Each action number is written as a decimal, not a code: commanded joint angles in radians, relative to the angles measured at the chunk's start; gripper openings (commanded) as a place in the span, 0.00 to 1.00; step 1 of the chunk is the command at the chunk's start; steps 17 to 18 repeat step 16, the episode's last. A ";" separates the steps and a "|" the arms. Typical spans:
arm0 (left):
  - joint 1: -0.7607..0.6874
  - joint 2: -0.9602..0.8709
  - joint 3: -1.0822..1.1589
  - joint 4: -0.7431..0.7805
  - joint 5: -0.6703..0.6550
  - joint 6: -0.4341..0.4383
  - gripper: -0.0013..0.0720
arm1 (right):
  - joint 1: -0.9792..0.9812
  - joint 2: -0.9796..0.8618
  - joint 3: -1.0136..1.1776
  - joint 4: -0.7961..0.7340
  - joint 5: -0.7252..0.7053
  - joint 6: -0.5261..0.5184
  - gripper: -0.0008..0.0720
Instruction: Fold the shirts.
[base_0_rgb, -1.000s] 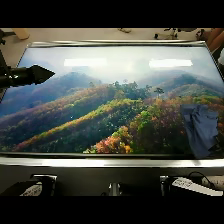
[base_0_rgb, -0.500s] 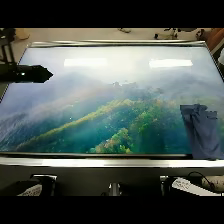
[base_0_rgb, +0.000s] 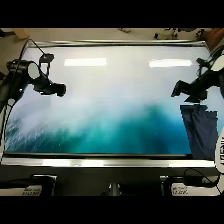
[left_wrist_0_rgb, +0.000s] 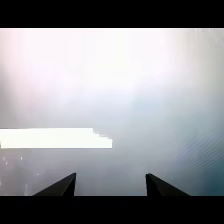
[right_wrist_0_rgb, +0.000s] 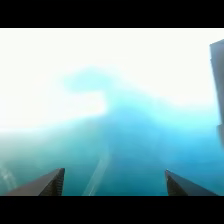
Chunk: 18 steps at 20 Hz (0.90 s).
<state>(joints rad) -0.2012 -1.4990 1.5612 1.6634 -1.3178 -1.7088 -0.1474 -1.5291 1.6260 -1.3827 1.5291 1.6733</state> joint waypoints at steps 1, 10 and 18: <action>-0.006 0.008 -0.028 0.003 0.040 -0.020 0.72 | 0.053 -0.040 0.007 -0.012 0.062 0.029 0.94; -0.007 0.000 -0.028 0.003 0.036 -0.020 0.72 | 0.053 -0.040 0.007 -0.024 0.077 0.024 0.93; -0.007 -0.004 -0.028 0.003 0.036 -0.020 0.72 | 0.053 -0.040 0.007 -0.024 0.077 0.024 0.93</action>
